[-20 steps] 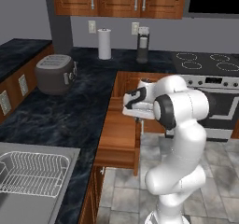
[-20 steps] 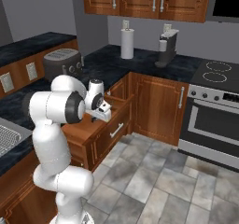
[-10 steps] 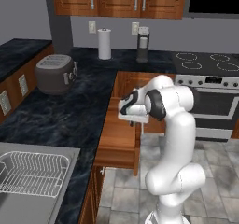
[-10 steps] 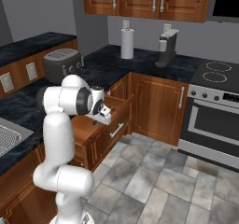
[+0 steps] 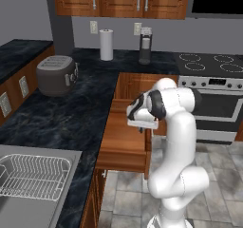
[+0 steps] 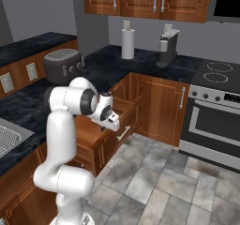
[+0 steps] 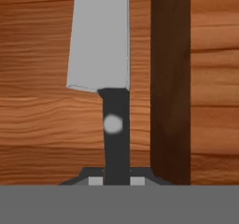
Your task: Pick up the metallic utensils from the counter and place them in the open drawer. Make sure not to pick up any wooden utensils.
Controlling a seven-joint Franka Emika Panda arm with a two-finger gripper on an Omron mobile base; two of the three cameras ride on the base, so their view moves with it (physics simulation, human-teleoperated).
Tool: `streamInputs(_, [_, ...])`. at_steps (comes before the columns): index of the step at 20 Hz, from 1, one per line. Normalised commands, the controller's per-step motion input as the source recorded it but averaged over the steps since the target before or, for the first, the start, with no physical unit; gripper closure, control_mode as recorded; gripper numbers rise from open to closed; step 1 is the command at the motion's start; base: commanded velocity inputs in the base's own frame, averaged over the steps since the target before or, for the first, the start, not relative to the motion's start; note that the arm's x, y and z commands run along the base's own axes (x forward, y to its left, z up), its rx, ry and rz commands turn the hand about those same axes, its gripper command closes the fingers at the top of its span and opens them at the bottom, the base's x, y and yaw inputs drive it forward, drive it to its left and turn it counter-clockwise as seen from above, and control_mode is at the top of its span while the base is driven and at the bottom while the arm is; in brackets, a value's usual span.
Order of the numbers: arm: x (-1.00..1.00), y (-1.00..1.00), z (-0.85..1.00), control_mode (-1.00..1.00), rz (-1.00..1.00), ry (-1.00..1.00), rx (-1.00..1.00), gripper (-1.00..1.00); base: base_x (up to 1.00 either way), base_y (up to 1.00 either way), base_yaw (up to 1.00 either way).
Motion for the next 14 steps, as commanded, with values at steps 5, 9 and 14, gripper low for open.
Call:
streamInputs(5, [-1.00,-1.00,-0.21,-1.00,-0.02,0.00,0.06,1.00,0.00,0.00,0.00])
streamInputs(9, [-1.00,-1.00,0.13,-1.00,0.00,0.00,0.14,1.00,0.00,0.00,0.00])
streamInputs(14, [-0.98,-0.83,0.73,-1.00,0.03,-0.05,0.08,1.00,0.00,0.00,0.00])
